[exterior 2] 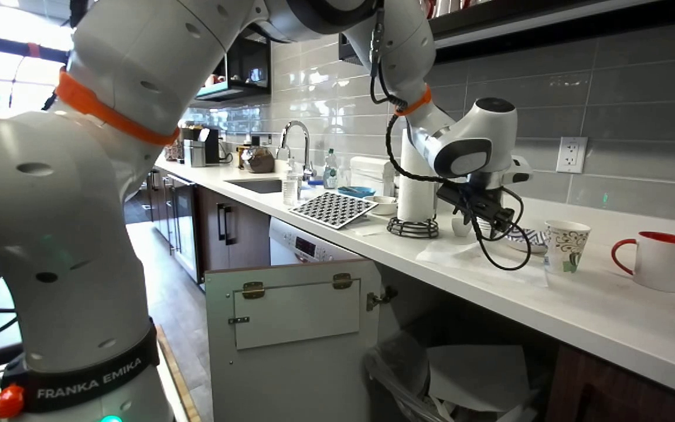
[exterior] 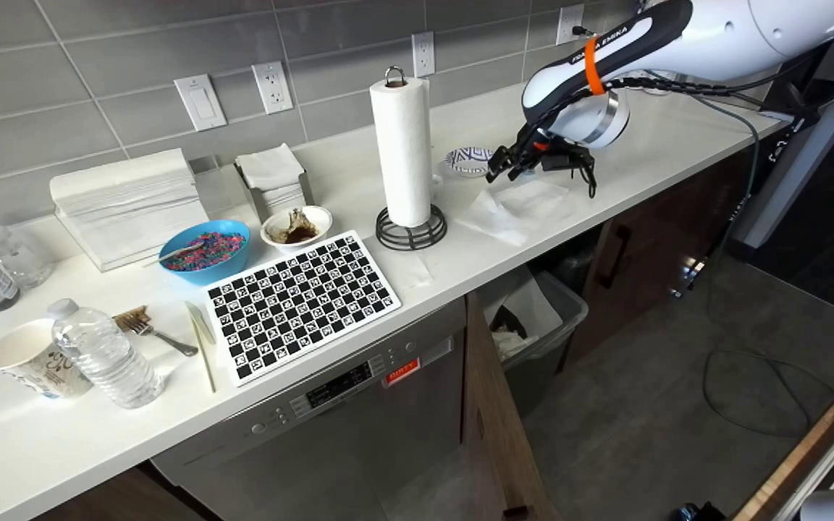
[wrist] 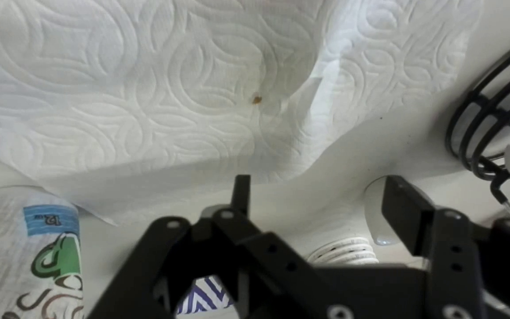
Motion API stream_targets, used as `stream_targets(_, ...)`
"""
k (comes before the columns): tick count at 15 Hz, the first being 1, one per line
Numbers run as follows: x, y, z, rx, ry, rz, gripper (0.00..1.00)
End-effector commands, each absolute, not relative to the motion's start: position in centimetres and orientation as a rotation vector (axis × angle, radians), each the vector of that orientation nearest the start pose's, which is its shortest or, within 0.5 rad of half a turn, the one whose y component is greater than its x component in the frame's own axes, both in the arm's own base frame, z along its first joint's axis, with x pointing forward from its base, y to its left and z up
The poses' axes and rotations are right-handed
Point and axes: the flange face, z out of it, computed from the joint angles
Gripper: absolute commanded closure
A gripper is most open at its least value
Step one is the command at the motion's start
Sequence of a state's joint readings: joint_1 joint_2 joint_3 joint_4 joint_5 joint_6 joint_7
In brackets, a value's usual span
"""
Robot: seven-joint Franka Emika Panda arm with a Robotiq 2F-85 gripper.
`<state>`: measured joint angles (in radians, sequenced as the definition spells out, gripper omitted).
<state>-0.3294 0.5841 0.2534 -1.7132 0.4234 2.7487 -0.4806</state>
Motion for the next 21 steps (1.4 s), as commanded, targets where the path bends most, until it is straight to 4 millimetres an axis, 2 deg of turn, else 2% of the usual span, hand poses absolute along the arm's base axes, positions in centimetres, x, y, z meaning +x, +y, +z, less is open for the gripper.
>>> stream_targets(1, 69.0, -10.1, 31.7, -2.829, 0.017, -0.772, 0.00)
stream_targets(6, 67.5, -11.8, 31.9, -2.954, -0.068, -0.750, 0.00)
stream_targets(13, 67.3, -10.4, 31.2, -3.079, -0.306, -0.697, 0.00)
stream_targets(14, 67.4, -10.1, 31.0, -3.090, -0.334, -0.687, 0.25)
stream_targets(15, 67.5, -9.8, 30.7, -3.102, -0.361, -0.677, 0.26)
stream_targets(16, 67.6, -9.5, 30.4, -3.113, -0.386, -0.667, 0.32)
stream_targets(17, 67.7, -9.3, 30.2, -3.124, -0.406, -0.657, 0.43)
stream_targets(21, 68.3, -8.9, 29.0, -3.170, -0.464, -0.618, 0.72)
